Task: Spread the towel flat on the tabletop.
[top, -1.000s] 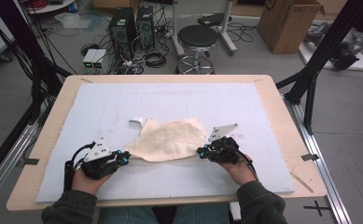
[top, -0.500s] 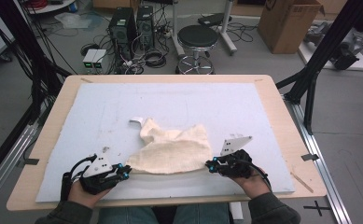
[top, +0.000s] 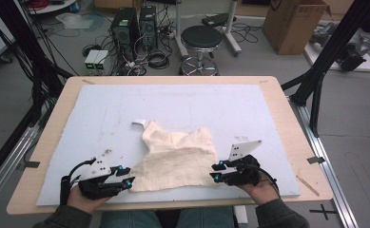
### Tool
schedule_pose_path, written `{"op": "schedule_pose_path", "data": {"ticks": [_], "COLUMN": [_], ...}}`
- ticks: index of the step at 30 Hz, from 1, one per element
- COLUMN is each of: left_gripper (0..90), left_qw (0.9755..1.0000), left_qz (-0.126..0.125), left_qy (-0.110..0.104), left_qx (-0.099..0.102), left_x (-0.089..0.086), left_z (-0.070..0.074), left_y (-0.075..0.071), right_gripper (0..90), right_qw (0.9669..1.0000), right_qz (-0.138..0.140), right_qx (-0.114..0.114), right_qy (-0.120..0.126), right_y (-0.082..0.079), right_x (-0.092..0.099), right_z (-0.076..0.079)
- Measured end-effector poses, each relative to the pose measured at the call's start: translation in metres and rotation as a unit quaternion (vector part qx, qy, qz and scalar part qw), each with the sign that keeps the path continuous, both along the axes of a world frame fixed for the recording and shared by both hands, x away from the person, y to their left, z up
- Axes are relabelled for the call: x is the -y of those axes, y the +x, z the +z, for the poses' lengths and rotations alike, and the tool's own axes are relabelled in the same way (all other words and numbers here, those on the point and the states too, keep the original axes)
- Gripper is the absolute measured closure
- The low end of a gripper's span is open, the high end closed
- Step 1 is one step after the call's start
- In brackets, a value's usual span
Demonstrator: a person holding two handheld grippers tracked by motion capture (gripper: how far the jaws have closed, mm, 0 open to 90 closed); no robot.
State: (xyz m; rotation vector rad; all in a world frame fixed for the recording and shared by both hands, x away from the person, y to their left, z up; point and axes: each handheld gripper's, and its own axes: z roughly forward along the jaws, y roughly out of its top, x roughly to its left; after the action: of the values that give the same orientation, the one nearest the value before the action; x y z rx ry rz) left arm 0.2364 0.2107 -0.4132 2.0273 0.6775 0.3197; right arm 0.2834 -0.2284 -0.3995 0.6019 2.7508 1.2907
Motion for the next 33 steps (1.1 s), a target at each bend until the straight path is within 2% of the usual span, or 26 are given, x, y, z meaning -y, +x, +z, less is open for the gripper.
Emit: {"op": "schedule_pose_path", "data": {"ticks": [4, 8, 12, 15, 16, 18, 20, 22, 23, 27, 30, 32, 33], "left_gripper": [61.7, 62.8, 63.0, 65.2, 65.5, 65.5, 65.4, 65.4, 65.4, 64.1, 60.6, 58.9, 58.9], "left_qw": [0.9996, 0.9983, 0.9973, 0.9965, 0.9965, 0.9969, 0.9965, 0.9968, 0.9965, 0.9945, 0.9921, 0.9912, 0.991], "left_qz": [0.021, 0.043, 0.058, 0.068, 0.068, 0.067, 0.066, 0.067, 0.068, 0.092, 0.112, 0.116, 0.114], "left_qy": [-0.02, -0.041, -0.044, -0.049, -0.048, -0.04, -0.05, -0.042, -0.046, -0.044, -0.029, -0.019, -0.02], "left_qx": [-0.003, -0.001, 0.0, 0.008, 0.004, 0.002, -0.005, -0.009, -0.013, -0.022, -0.048, -0.061, -0.067], "left_x": [-0.002, 0.0, 0.007, 0.013, 0.017, 0.023, 0.029, 0.033, 0.035, 0.037, 0.036, 0.037, 0.038], "left_z": [0.004, 0.009, 0.013, 0.016, 0.016, 0.015, 0.013, 0.01, 0.009, -0.001, -0.013, -0.019, -0.02], "left_y": [0.018, 0.044, 0.071, 0.091, 0.1, 0.112, 0.123, 0.134, 0.139, 0.156, 0.165, 0.168, 0.169], "right_gripper": [63.3, 62.5, 60.4, 58.4, 57.4, 54.7, 52.4, 48.7, 47.6, 46.2, 55.2, 65.6, 70.9], "right_qw": [0.9996, 0.9986, 0.997, 0.9963, 0.9963, 0.9971, 0.9976, 0.9974, 0.9972, 0.9968, 0.9957, 0.9944, 0.9937], "right_qz": [-0.019, -0.04, -0.059, -0.065, -0.065, -0.059, -0.06, -0.065, -0.068, -0.076, -0.081, -0.083, -0.082], "right_qx": [0.019, 0.035, 0.05, 0.056, 0.056, 0.047, 0.032, 0.023, 0.023, 0.006, -0.007, -0.029, -0.032], "right_qy": [-0.003, 0.0, -0.006, -0.008, -0.008, -0.007, -0.012, -0.02, -0.022, -0.024, -0.045, -0.058, -0.07], "right_y": [0.016, 0.04, 0.07, 0.091, 0.096, 0.109, 0.121, 0.132, 0.136, 0.148, 0.152, 0.154, 0.154], "right_x": [0.0, -0.006, -0.016, -0.025, -0.028, -0.034, -0.038, -0.04, -0.04, -0.041, -0.043, -0.043, -0.044], "right_z": [0.009, 0.019, 0.024, 0.024, 0.023, 0.02, 0.014, 0.008, 0.004, -0.007, -0.015, -0.021, -0.023]}}
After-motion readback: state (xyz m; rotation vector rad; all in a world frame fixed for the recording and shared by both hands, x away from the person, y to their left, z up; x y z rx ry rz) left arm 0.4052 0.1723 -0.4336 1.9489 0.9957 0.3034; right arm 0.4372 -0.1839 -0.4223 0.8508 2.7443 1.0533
